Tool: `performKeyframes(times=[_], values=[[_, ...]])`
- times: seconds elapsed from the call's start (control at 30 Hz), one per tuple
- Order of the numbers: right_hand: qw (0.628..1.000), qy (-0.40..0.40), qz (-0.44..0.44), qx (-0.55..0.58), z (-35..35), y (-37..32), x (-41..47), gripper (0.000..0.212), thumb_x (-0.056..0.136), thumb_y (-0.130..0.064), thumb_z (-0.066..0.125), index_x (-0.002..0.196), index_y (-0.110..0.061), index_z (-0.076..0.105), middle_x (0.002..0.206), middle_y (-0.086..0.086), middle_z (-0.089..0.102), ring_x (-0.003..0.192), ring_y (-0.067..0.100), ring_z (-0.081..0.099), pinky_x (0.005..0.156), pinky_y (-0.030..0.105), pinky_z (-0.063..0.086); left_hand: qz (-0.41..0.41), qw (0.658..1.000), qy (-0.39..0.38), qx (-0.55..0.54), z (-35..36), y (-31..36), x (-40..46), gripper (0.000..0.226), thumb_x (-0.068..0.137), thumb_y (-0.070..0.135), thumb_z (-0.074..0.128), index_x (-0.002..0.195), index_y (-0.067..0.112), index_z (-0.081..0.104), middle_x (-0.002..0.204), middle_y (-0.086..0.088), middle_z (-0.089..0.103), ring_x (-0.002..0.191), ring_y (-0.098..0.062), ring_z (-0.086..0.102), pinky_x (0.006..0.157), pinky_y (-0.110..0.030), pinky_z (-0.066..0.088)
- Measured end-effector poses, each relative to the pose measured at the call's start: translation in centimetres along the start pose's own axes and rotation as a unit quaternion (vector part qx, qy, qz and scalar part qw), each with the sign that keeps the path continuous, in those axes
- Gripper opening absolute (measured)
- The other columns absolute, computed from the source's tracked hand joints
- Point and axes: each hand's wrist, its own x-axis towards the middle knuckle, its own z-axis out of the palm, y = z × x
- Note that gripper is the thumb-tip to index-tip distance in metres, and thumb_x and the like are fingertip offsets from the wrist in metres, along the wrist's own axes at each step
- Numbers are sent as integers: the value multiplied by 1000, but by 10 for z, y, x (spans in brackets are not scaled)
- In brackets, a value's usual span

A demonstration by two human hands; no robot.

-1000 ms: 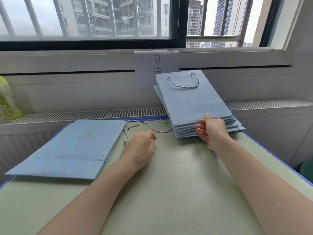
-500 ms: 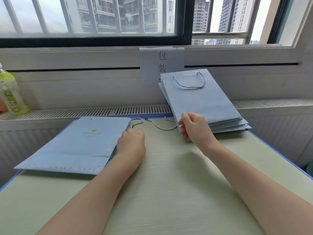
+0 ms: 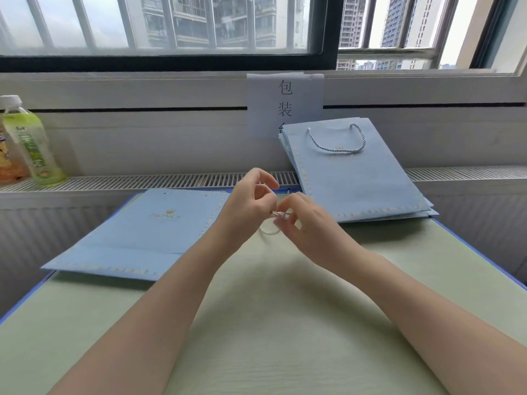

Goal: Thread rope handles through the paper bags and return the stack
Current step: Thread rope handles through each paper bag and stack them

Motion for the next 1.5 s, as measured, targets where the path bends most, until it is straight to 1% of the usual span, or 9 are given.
performKeyframes(times=[0.07, 0.13, 0.27, 0.63, 0.77, 0.9, 1.13, 1.3, 1.5], values=[[1000, 9, 1, 16, -2, -5, 0, 10, 96, -12, 47, 88, -17, 49, 86, -3, 56, 74, 12, 52, 66, 16, 38, 22, 990, 37, 136, -6, -5, 3, 14, 88, 4, 47, 92, 15, 54, 74, -1, 57, 71, -18, 52, 66, -33, 42], [999, 3, 9, 33, -3, -9, -1, 18, 96, -8, 40, 85, -20, 48, 75, -2, 61, 63, 4, 50, 58, 15, 36, -3, 913, 81, 399, -12, -18, 6, 15, 91, 13, 44, 103, 14, 53, 95, -3, 59, 92, -24, 51, 75, -35, 38], [997, -15, 36, 72, -3, -10, -2, 22, 97, -10, 39, 86, -22, 54, 57, -7, 50, 53, 10, 46, 53, 23, 35, -272, 793, -8, 545, -28, -46, 7, 34, 96, 30, 44, 123, 11, 38, 127, -16, 44, 119, -34, 38, 94, -42, 33], [972, -177, 78, 132, 0, -19, -7, 27, 97, -28, 48, 77, -16, 61, 40, -13, 46, 40, 4, 40, 49, 18, 36, -256, 771, -35, 582, -41, -42, 3, 10, 93, 5, 42, 92, 12, 49, 87, -4, 46, 95, -26, 51, 72, -29, 35], [976, -108, 84, 170, -3, -20, -3, 27, 101, -21, 40, 83, -14, 60, 38, -10, 46, 37, 7, 38, 49, 20, 35, -231, 774, -5, 589, -43, -32, 4, 23, 88, -3, 44, 70, 9, 37, 87, -6, 52, 99, -28, 57, 68, -29, 33], [948, 12, 145, 284, -10, -13, 4, 23, 101, -9, 35, 102, -8, 58, 46, -4, 51, 37, 10, 41, 42, 19, 35, -190, 794, 105, 568, -46, -12, 4, 14, 91, 3, 43, 95, 6, 55, 96, -14, 57, 93, -32, 57, 63, -30, 31], [901, -41, 223, 370, -11, -19, 3, 43, 92, 10, 29, 95, -11, 67, 81, 10, 61, 41, 8, 41, 39, 16, 32, -89, 819, 210, 527, -33, 24, 1, 31, 87, 8, 44, 59, 10, 31, 58, -5, 33, 66, -31, 43, 59, -32, 29], [840, -100, 263, 464, -10, -27, 3, 36, 99, -36, 40, 113, -10, 61, 103, 8, 70, 44, 10, 30, 38, 14, 28, -62, 853, 162, 491, -20, 39, -5, 12, 89, 15, 46, 81, 9, 53, 69, -7, 44, 71, -31, 44, 62, -31, 32], [821, -79, 243, 511, -11, -27, 4, 41, 98, -41, 39, 71, -16, 59, 62, -8, 56, 36, 5, 24, 32, 12, 20, -45, 864, -5, 501, 2, 35, -13, 28, 99, 33, 38, 111, 14, 55, 108, -10, 56, 103, -31, 54, 74, -32, 36]])
